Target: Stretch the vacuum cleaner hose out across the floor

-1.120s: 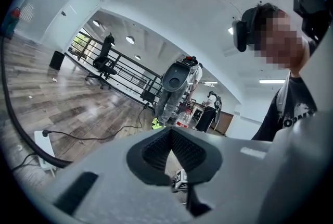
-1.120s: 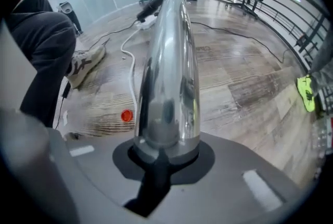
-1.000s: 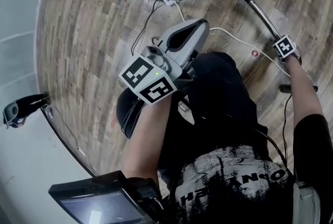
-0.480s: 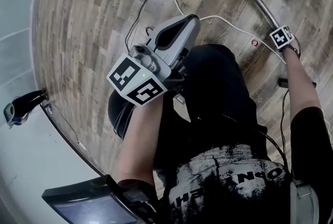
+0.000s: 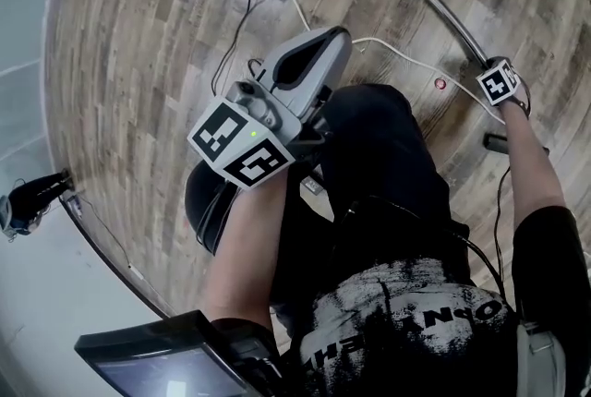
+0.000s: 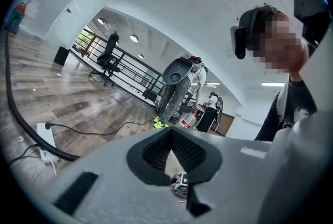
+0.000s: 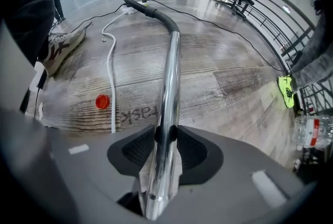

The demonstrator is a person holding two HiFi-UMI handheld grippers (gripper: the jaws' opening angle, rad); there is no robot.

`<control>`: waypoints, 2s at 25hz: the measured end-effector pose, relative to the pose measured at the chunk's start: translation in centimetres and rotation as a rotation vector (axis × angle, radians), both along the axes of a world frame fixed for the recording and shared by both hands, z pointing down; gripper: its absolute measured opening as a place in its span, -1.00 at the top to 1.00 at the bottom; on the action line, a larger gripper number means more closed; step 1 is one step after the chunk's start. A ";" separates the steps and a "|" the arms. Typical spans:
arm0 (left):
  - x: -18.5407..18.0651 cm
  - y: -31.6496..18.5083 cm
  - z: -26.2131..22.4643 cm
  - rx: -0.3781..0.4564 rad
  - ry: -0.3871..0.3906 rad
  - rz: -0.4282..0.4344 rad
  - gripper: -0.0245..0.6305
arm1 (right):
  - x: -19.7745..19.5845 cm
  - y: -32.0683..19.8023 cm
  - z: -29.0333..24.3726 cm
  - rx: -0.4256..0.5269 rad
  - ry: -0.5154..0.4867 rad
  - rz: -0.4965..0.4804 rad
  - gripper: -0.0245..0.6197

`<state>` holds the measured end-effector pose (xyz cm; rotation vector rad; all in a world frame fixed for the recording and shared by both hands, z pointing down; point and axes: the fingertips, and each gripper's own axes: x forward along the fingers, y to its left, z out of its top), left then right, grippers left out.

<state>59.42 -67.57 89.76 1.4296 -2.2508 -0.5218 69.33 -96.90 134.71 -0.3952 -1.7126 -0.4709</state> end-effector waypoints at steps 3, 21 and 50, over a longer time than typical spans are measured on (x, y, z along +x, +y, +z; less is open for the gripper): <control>-0.7 0.7 0.1 0.013 -0.001 0.003 0.93 | -0.1 -0.2 -0.7 0.014 -0.008 0.006 0.58; -9.0 0.6 -15.9 0.022 -0.011 0.208 0.93 | -8.1 12.6 -33.1 -0.291 -0.201 0.052 0.90; -15.1 11.0 -56.3 -0.103 -0.404 0.225 0.93 | -24.8 31.8 -106.5 -1.166 -1.142 -0.023 0.90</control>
